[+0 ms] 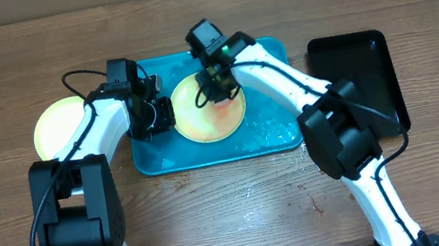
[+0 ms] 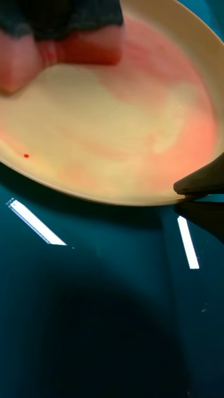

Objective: Clean dirty plates on tray and stack at the side
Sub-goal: 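Scrub the yellow plate's red stains with the sponge, left gripper holding, then keep scrubbing the yellow plate with the sponge in circles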

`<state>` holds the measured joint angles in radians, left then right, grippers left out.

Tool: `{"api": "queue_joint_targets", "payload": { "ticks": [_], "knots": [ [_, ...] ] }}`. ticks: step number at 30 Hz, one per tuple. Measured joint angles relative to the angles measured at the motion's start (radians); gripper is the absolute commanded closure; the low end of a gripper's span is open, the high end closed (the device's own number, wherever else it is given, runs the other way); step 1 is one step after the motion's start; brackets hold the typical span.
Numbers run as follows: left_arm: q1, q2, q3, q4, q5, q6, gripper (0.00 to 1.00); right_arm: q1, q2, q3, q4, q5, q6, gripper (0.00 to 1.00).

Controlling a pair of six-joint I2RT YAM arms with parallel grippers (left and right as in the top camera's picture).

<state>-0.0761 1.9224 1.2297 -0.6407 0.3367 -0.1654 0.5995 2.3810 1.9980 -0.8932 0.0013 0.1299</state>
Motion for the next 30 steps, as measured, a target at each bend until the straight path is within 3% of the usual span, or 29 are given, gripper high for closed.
{"api": "queue_joint_targets", "payload": {
  "ticks": [7, 17, 30],
  "knots": [
    [0.0, 0.0, 0.0, -0.002, 0.0, 0.0, 0.96, 0.056, 0.0, 0.0, 0.014, -0.09, 0.0, 0.96],
    [0.023, 0.0, 0.0, -0.015, 0.004, 0.0, 0.96, 0.032, 0.0, 0.0, -0.157, -0.307, -0.001, 0.96],
    [0.027, 0.0, 0.0, -0.018, 0.007, 0.0, 0.96, -0.083, 0.0, 0.011, -0.255, -0.158, 0.0, 0.96]
  ]
}}
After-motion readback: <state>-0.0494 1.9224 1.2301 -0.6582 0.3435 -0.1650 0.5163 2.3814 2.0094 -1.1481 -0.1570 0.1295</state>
